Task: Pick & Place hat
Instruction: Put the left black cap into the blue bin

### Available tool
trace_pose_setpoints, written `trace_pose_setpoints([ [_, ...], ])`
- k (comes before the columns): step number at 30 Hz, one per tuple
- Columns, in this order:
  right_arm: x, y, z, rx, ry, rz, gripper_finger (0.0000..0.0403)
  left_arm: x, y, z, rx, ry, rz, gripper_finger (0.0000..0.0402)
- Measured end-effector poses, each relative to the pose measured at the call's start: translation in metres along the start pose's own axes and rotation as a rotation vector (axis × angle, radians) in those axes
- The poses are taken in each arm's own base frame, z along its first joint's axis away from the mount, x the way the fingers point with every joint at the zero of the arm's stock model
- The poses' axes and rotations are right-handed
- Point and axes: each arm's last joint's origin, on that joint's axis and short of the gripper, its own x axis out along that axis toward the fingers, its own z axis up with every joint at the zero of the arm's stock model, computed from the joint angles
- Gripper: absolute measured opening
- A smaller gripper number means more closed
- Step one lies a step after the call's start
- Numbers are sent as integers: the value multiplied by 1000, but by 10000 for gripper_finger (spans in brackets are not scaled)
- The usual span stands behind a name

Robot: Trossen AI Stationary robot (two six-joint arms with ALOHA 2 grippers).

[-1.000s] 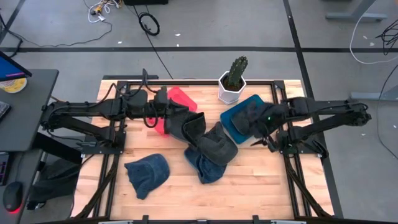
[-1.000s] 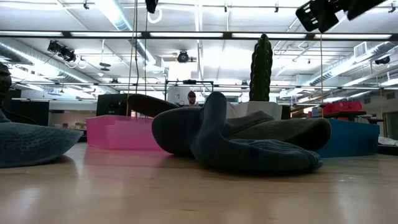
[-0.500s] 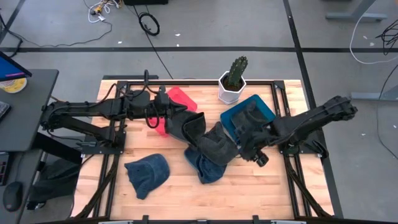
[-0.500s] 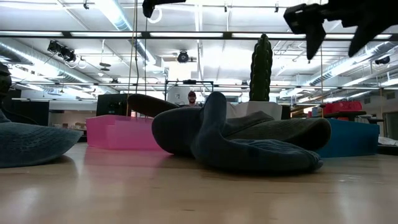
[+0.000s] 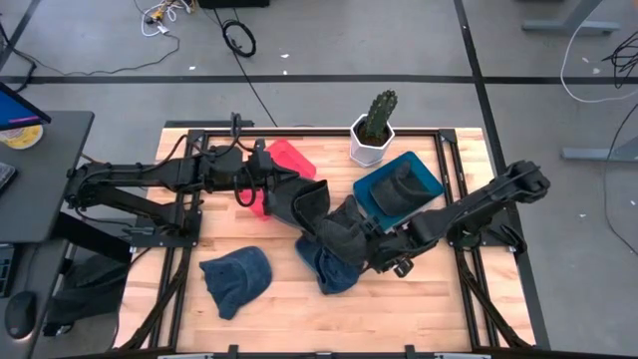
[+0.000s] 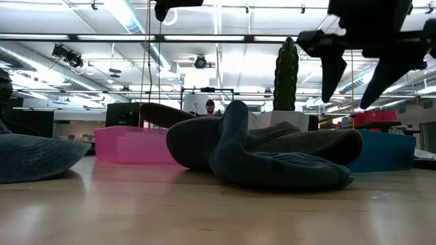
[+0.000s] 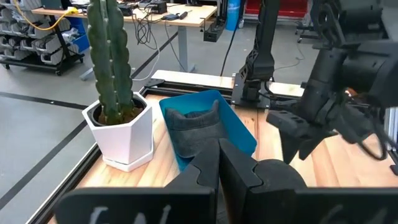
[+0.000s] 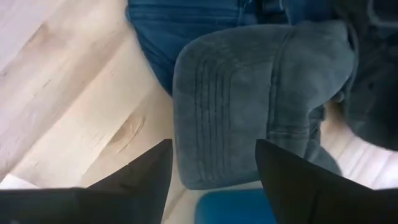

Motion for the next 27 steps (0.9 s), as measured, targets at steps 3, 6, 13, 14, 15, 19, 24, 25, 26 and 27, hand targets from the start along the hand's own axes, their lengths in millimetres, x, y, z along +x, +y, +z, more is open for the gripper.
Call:
trace_pose_setpoints([
  [3, 8, 3, -2, 25, 29, 11, 231, 0, 0, 0, 0, 0, 0, 12],
  [6, 17, 8, -8, 37, 65, -7, 231, 0, 0, 0, -7, -1, -1, 12],
  [13, 36, 20, -20, 40, 68, -33, 231, 0, 0, 0, -7, -1, 0, 12],
  [14, 38, 20, -19, 44, 56, -46, 231, 0, 0, 0, -8, -1, 0, 12],
  [15, 39, 20, -19, 48, 40, -55, 231, 0, 0, 0, -8, -1, 0, 12],
  [19, 43, 20, -18, 62, 2, -87, 231, 0, 0, 0, -15, -1, 0, 12],
  [24, 43, 18, -14, 66, -35, -109, 218, 0, 0, 0, -39, -1, 0, 12],
  [25, 43, 18, -13, 68, -44, -111, 209, 0, 0, 0, -40, -1, 0, 12],
  [26, 43, 18, -13, 69, -48, -113, 199, 0, 0, 0, -41, -1, 0, 12],
  [27, 43, 17, -13, 69, -50, -114, 187, 0, 0, 0, -41, -1, 0, 12],
])
